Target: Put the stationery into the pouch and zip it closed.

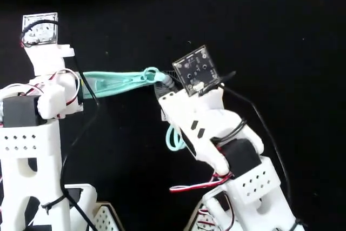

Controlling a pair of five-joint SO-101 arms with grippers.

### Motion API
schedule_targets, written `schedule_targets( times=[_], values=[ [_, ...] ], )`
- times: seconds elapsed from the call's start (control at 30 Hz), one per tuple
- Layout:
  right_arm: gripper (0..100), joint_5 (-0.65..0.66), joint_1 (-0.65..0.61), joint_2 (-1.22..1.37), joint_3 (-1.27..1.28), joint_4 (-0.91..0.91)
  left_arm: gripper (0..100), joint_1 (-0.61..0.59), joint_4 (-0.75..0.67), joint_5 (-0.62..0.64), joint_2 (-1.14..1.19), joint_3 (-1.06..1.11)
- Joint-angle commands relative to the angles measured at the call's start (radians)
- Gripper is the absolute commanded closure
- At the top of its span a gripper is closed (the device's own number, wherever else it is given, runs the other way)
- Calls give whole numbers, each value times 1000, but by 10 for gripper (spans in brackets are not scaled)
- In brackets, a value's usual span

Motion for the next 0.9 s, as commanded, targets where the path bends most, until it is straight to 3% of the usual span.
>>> schedule_targets(
  times=[0.0, 0.27, 0.43, 0.57, 0.77, 0.87],
  values=[
    [986, -8, 31, -21, -7, 3, 970, -12, -12, 8, 5, 7],
    [986, -6, 120, -22, 7, 15, 970, -12, -12, 8, 0, 7],
    [986, -6, 114, -22, 2, 15, 970, -12, -12, 8, 0, 7],
    [977, -6, 37, -22, -30, 25, 970, -10, -12, 8, 6, 7],
    [718, 64, -158, -22, -216, 232, 970, -10, -12, 8, 8, 7],
    [700, 132, -222, -22, -309, 336, 970, -10, -12, 8, 8, 7]
  ],
)
